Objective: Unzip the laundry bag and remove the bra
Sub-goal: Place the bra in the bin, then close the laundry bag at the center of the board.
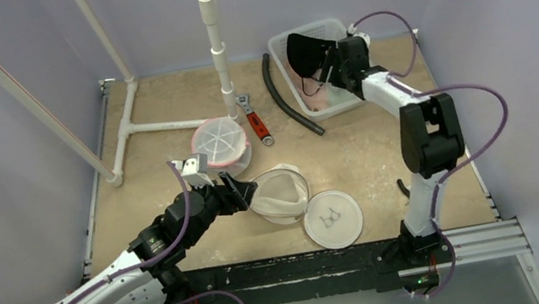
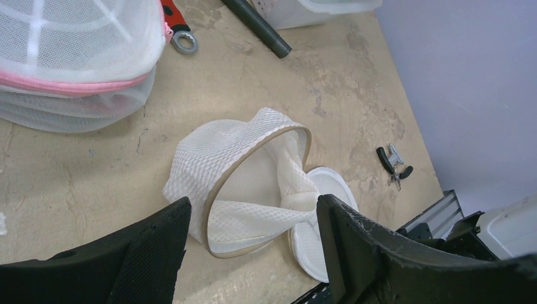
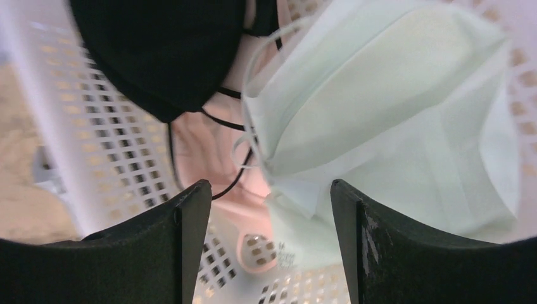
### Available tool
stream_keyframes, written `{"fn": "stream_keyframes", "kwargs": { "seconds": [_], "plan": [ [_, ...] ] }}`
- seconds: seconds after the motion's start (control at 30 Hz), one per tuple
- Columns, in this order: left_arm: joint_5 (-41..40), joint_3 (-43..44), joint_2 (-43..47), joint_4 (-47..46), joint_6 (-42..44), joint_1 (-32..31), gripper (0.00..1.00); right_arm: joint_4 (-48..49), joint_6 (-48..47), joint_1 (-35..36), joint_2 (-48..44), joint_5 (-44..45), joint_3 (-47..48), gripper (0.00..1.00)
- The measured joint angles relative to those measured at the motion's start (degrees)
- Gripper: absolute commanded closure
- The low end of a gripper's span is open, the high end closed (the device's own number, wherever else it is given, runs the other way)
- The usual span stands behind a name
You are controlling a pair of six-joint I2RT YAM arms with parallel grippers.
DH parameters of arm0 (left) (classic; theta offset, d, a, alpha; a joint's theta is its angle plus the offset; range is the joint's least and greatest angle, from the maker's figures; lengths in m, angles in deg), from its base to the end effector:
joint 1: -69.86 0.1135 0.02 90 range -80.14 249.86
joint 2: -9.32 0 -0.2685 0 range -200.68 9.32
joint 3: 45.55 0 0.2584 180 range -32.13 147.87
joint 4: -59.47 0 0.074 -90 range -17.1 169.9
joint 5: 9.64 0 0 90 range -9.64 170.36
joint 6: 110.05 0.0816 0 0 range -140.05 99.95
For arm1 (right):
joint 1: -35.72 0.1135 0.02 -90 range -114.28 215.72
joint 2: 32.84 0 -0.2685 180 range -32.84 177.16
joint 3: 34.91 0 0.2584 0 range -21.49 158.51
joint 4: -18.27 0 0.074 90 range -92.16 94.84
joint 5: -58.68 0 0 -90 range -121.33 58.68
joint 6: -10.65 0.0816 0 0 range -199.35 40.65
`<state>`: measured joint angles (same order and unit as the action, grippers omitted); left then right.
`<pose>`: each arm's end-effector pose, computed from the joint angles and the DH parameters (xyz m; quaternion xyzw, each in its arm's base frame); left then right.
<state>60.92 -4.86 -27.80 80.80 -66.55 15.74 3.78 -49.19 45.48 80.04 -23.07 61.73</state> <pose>0.1437 -0.1523 0.2456 -0.0464 0.8010 -0.3600 0.4760 0.5002 0.0742 0.2095 0.1885 0.8469 0.1096 0.4849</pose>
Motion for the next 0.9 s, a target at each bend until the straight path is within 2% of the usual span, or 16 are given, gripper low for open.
{"fn": "stream_keyframes", "kwargs": {
  "seconds": [0.1,0.27,0.33,0.43,0.53,0.6,0.73,0.9],
  "plan": [
    [-0.04,0.00,-0.07,0.79,1.20,0.00,0.30,-0.07,0.48,0.44,-6.86,1.46,-2.01,0.27],
    [1.40,3.15,-3.37,4.79,7.10,-1.60,0.29,4.81,1.68,3.74,-28.96,4.35,-11.23,0.28],
    [-0.63,6.32,-5.75,6.49,9.97,-6.49,0.28,7.76,2.67,6.25,-38.80,4.66,-17.35,0.28],
    [-6.45,11.56,-10.32,7.56,13.90,-18.75,0.29,11.39,5.27,8.74,-49.57,4.09,-27.67,0.28],
    [-12.17,16.63,-17.79,6.97,19.32,-31.12,0.30,11.32,8.57,8.37,-54.36,3.80,-37.77,0.28],
    [-13.49,18.29,-23.26,5.64,23.56,-35.60,0.32,9.25,10.47,8.07,-54.75,2.91,-43.25,0.29],
    [-12.46,19.76,-34.53,4.13,33.11,-38.38,0.40,1.88,13.16,8.13,-59.52,1.55,-52.28,0.28],
    [-7.87,22.84,-46.23,3.48,45.00,-38.66,0.43,-0.92,14.08,8.13,-69.68,1.42,-53.02,0.28]
  ]
}}
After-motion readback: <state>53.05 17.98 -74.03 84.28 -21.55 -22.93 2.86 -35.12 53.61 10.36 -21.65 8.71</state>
